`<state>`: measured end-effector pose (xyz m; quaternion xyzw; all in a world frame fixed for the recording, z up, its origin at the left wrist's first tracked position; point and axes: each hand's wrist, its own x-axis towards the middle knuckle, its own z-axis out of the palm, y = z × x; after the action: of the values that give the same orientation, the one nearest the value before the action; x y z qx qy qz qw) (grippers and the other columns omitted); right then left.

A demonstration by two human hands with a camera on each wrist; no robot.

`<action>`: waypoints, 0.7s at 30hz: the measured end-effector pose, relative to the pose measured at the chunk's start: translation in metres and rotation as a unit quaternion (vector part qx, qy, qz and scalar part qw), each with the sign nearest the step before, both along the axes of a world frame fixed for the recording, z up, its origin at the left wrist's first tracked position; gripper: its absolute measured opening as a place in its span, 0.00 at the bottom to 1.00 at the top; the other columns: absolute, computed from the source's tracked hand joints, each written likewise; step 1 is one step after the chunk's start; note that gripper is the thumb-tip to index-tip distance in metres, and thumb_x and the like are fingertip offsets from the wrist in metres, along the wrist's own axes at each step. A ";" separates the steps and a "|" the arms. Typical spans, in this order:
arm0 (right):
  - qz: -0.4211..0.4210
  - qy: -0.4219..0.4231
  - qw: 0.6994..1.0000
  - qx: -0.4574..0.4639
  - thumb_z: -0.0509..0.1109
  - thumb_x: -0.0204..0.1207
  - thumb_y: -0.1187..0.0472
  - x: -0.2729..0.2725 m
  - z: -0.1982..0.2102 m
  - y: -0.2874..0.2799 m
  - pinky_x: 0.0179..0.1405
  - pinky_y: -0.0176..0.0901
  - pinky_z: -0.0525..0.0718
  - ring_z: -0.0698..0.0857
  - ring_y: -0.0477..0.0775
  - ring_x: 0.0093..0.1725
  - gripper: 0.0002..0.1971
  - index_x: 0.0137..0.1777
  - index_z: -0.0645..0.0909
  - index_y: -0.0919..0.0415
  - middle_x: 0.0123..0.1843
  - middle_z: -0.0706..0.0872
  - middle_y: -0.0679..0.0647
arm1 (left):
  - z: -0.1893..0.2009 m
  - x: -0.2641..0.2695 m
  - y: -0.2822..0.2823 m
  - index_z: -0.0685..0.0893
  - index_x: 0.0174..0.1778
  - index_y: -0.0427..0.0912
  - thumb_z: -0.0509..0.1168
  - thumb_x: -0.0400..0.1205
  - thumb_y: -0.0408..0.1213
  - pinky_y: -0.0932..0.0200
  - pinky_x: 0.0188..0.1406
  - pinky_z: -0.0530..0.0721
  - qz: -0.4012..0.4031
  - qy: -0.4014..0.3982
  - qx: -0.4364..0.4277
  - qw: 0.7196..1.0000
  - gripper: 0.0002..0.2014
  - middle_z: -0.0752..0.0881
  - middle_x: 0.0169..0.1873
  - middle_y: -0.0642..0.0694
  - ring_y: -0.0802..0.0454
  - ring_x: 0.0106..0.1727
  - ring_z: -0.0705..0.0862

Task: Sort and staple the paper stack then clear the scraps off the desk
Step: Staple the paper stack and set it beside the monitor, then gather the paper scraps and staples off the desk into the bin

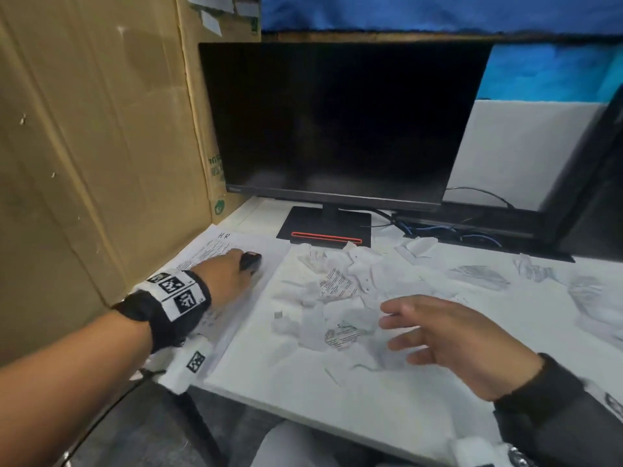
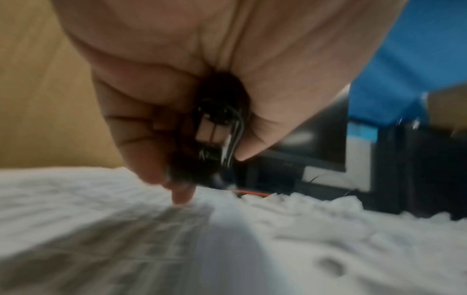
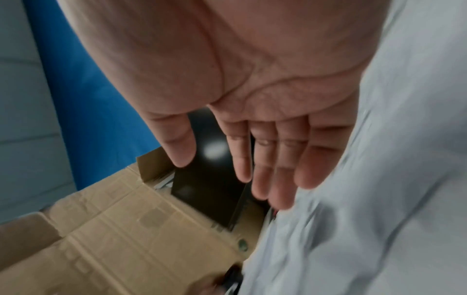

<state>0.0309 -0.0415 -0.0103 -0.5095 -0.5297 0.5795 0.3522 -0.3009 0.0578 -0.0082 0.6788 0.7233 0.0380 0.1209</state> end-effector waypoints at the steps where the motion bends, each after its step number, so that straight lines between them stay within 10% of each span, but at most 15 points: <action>1: -0.006 -0.029 1.000 -0.003 0.85 0.39 0.31 0.020 0.004 -0.004 0.43 0.50 0.82 0.90 0.61 0.45 0.44 0.54 0.90 0.57 0.53 0.92 0.58 | -0.005 -0.011 0.011 0.79 0.61 0.40 0.54 0.87 0.48 0.56 0.41 0.77 0.010 0.052 -0.013 0.999 0.17 0.86 0.44 0.43 0.43 0.44 0.84; 6: -0.021 -0.270 0.963 -0.012 0.72 0.79 0.59 0.117 -0.002 -0.012 0.33 0.40 0.78 0.87 0.49 0.34 0.06 0.48 0.86 0.62 0.43 0.92 0.56 | -0.033 -0.036 0.024 0.71 0.73 0.43 0.60 0.82 0.48 0.50 0.57 0.82 0.077 0.157 -0.076 0.982 0.24 0.76 0.63 0.38 0.37 0.59 0.83; 9: -0.004 -0.421 0.907 -0.018 0.73 0.78 0.57 0.174 -0.004 -0.009 0.28 0.33 0.77 0.82 0.45 0.27 0.09 0.43 0.83 0.64 0.30 0.88 0.50 | -0.028 -0.023 0.017 0.58 0.83 0.52 0.61 0.79 0.59 0.43 0.71 0.76 0.030 0.219 0.019 0.975 0.37 0.62 0.79 0.42 0.34 0.75 0.71; 13: -0.087 -0.554 0.828 -0.006 0.76 0.74 0.54 0.241 -0.007 0.004 0.38 0.44 0.81 0.81 0.50 0.28 0.12 0.35 0.81 0.58 0.25 0.86 0.51 | -0.008 0.032 0.004 0.64 0.82 0.59 0.61 0.83 0.54 0.46 0.72 0.75 -0.138 0.175 0.040 0.974 0.30 0.69 0.78 0.48 0.43 0.75 0.72; 17: -0.114 -0.603 0.789 -0.012 0.75 0.69 0.53 0.277 -0.019 0.021 0.46 0.43 0.79 0.85 0.57 0.45 0.08 0.40 0.82 0.55 0.45 0.89 0.53 | -0.015 0.091 -0.012 0.53 0.86 0.63 0.59 0.83 0.60 0.48 0.77 0.72 -0.295 0.168 -0.070 0.938 0.35 0.66 0.81 0.51 0.48 0.78 0.71; 21: -0.086 -0.655 0.750 -0.037 0.59 0.55 0.25 0.282 -0.027 0.035 0.62 0.45 0.79 0.83 0.59 0.59 0.37 0.60 0.77 0.46 0.62 0.83 0.53 | -0.028 0.124 -0.009 0.48 0.84 0.72 0.59 0.81 0.64 0.49 0.77 0.72 -0.334 0.199 -0.096 0.916 0.37 0.61 0.83 0.52 0.47 0.79 0.70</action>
<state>0.3129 -0.0064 -0.0378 -0.8203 -0.5624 0.0897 -0.0517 -0.1766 0.0491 -0.0366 0.8596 0.4636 -0.2100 0.0452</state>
